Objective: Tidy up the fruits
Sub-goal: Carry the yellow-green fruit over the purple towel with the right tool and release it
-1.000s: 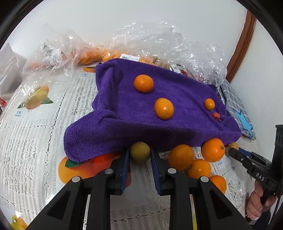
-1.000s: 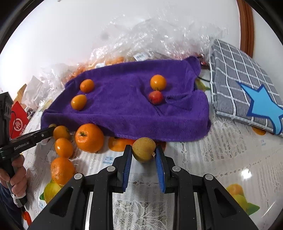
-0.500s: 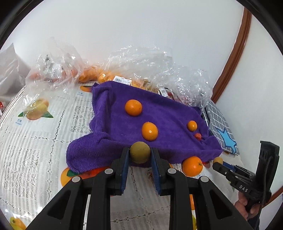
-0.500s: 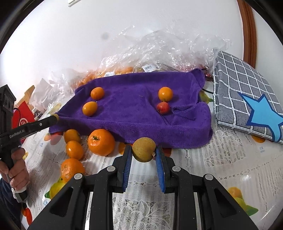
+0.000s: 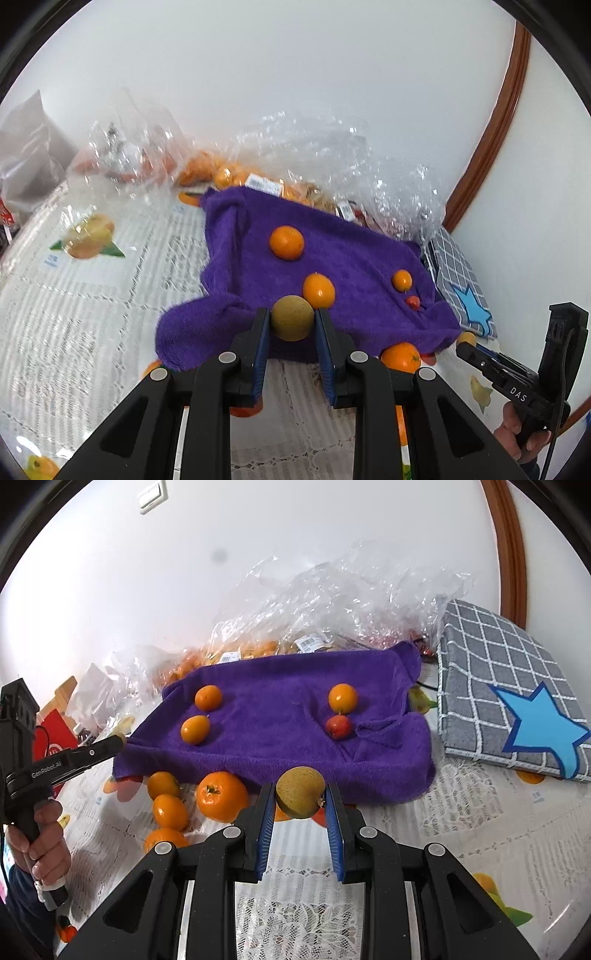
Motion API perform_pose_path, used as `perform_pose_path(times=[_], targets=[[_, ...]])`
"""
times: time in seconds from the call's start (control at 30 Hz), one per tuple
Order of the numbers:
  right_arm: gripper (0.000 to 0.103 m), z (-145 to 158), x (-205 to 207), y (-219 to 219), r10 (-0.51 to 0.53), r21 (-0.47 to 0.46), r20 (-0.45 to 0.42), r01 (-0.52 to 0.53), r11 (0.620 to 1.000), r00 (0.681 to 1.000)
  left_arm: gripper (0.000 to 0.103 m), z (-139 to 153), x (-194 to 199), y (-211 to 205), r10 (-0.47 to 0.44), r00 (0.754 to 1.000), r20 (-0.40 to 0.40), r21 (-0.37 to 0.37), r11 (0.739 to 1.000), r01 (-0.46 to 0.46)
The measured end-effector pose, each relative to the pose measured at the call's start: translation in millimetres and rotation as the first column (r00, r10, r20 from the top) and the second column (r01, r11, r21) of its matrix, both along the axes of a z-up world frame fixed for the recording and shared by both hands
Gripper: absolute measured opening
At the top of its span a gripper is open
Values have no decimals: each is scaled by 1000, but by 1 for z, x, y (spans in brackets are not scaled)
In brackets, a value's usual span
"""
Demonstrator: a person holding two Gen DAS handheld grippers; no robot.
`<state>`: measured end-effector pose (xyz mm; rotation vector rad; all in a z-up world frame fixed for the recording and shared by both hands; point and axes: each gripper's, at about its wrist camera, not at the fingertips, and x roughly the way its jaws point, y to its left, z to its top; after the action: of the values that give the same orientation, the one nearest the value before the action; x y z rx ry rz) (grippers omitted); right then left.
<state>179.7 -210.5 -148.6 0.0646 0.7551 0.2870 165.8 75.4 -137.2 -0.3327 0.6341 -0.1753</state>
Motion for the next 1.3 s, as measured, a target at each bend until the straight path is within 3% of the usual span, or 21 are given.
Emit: perform_pose_path(times=[0.33,0.6,0.83,0.93,1.07,1.3], targets=[[27,30,29,1,-37,-86,35,39,996,999,23,32,21,-4,68,997,26,77,995,-70],[27,45,75,-4,-44,-112,69,51,992,997,23,38,63,-11,115,993,32,46,992,-116],[27,15,107,-12,-68,-93,14,69,993,998,23,9,84,-24,143,989,21,90,985,-144],[27,-3,115,-13,-91,-147,-32,85,985,995,23,-4,88,-27,116,993,12,123,986,-117],[27,-11,121,-16,-88,-107,-57,81,991,994,23,-12,95,-28,91,996,-25,110,990,-88],[27,-20,125,-14,-79,-127,-73,69,989,994,23,-20,101,-25,98,992,-74,91,992,-92]])
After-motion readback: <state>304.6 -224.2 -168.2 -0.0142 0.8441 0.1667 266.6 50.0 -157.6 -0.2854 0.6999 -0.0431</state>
